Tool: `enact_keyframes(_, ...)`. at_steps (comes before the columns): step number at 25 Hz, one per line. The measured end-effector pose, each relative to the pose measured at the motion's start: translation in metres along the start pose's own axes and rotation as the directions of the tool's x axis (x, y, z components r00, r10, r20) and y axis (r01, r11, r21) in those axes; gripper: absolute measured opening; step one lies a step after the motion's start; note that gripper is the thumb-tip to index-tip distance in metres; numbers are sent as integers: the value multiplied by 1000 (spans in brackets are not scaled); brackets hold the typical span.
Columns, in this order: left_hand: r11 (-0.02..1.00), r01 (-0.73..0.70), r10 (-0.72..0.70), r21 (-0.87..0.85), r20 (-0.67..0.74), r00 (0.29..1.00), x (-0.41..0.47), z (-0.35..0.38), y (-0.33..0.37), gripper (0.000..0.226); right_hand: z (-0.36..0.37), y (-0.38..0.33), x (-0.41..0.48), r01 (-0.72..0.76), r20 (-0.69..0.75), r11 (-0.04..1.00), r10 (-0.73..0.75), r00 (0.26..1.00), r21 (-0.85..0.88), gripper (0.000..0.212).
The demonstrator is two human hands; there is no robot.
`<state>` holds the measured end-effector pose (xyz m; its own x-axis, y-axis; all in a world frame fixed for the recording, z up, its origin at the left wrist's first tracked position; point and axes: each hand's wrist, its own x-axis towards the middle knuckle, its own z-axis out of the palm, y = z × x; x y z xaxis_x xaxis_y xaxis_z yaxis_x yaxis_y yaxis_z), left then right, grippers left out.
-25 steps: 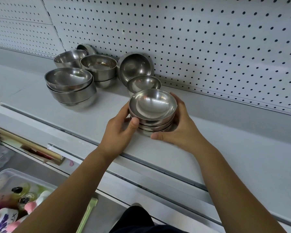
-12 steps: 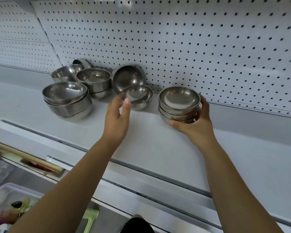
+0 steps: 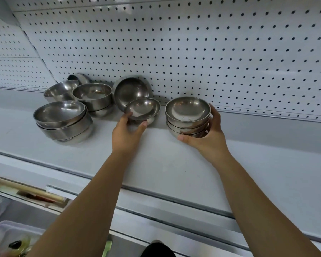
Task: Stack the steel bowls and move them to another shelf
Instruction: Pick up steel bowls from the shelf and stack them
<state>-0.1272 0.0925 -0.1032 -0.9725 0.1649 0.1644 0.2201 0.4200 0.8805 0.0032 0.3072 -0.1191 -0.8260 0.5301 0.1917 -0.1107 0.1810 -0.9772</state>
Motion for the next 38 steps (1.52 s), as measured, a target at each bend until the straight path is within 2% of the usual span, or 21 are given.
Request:
enact_keyframes(4,1000,8,-8,-7,-75,997,-4,1,2,52,0,0,-1,-7,3,1000,7,1000,-15,126)
enact_keyframes(6,1000,5,-8,-29,-119,993,-8,-3,5,38,0,0,-1,-13,2,1000,13,1000,-19,126)
enact_keyframes(8,992,-9,-12,-129,-166,986,-13,-7,8,26,0,-1,-1,-17,9,1000,17,1000,-19,126)
enact_keyframes(12,926,-44,-14,-376,-149,989,-25,-10,13,38,-1,-2,-1,-5,23,999,6,1000,-53,125)
enact_keyframes(17,861,-124,108,-493,-62,992,-24,-9,40,36,0,-2,0,25,90,998,-20,996,-51,124)
enact_keyframes(23,899,-196,255,-391,105,961,-13,-2,63,51,-1,-1,1,33,99,998,-27,995,-53,125)
enact_keyframes(28,938,-230,288,-258,217,933,-26,13,58,50,-2,-2,1,36,102,997,-29,994,-75,124)
enact_keyframes(38,937,-209,275,-279,223,935,-28,17,51,63,0,-2,1,40,97,996,-33,995,-78,124)
